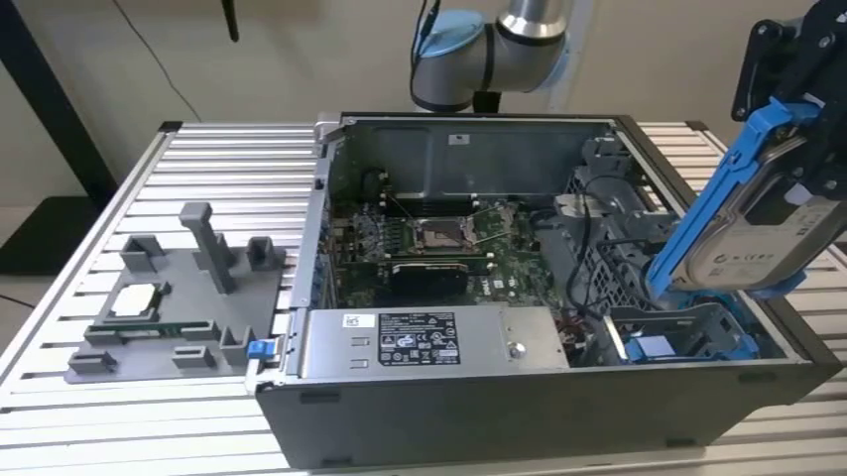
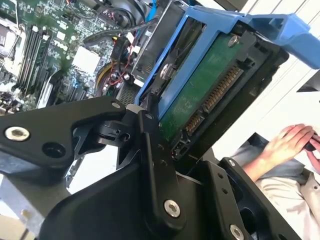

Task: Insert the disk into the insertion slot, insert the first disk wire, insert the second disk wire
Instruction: 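Insert the disk into the insertion slot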

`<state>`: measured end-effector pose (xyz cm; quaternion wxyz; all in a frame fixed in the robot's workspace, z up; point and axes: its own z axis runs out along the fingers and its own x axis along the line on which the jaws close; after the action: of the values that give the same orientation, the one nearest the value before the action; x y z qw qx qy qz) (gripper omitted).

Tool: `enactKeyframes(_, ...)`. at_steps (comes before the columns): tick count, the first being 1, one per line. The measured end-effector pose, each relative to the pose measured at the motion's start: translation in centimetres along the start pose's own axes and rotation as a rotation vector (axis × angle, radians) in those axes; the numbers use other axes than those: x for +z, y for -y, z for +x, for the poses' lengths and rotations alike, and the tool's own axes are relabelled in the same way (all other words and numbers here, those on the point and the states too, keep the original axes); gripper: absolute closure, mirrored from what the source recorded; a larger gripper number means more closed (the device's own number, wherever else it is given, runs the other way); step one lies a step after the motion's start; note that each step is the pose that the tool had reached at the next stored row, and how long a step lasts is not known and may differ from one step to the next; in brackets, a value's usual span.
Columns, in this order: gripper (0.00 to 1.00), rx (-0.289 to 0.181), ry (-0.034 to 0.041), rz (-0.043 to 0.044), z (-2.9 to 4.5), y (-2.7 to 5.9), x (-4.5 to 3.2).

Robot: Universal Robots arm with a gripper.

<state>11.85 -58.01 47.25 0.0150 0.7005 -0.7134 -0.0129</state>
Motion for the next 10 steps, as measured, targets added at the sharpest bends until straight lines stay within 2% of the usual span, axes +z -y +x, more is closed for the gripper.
enactKeyframes(10, 1.00, 0.001, 0.0001, -0.0001, -0.01, -0.04, 1.83)
